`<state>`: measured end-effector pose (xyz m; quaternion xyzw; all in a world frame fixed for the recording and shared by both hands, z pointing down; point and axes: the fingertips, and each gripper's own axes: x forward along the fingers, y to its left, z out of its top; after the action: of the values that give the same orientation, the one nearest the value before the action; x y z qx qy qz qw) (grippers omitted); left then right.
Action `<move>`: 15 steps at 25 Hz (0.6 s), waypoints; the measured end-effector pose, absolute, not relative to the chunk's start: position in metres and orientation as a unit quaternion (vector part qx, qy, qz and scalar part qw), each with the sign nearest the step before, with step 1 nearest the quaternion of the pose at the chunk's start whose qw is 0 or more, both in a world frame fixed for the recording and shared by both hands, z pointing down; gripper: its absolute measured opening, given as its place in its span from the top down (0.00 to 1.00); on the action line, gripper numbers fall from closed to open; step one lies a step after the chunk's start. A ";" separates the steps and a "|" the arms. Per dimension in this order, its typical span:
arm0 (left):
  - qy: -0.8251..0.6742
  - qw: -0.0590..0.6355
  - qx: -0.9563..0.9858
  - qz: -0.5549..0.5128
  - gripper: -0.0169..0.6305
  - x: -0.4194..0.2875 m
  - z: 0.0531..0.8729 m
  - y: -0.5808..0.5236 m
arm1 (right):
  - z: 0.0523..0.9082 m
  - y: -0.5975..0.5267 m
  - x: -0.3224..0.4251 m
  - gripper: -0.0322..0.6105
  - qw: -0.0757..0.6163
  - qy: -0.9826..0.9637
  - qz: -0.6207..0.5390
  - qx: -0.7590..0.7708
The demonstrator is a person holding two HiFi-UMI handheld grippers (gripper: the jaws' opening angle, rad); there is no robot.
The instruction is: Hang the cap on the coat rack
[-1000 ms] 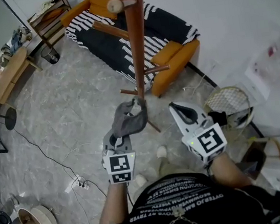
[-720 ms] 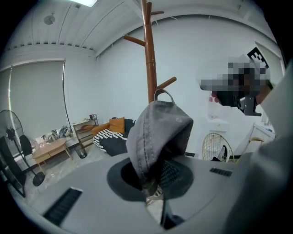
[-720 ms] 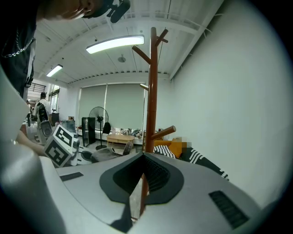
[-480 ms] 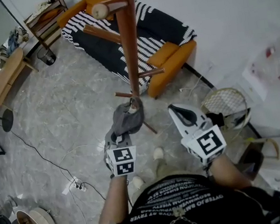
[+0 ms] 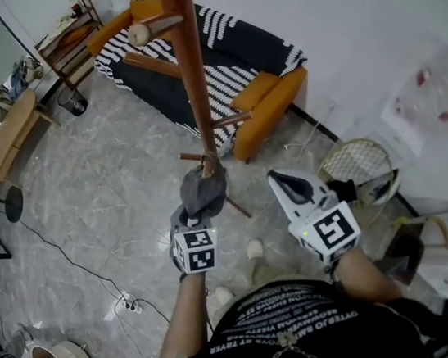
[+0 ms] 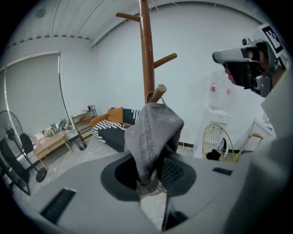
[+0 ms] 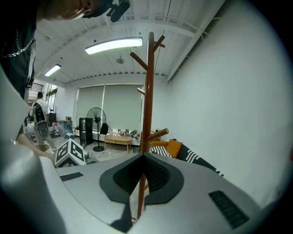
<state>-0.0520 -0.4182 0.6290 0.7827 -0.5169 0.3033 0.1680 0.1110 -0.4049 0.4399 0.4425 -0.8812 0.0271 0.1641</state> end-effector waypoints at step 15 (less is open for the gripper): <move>-0.497 0.157 0.806 0.280 0.73 -0.055 0.595 -0.380 | 0.419 -0.367 0.091 0.95 0.146 -0.884 0.015 0.443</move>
<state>-0.0547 -0.3804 0.5946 0.8058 -0.4974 0.2804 0.1574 0.0912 -0.3670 0.4193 0.4434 -0.8842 0.0151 0.1460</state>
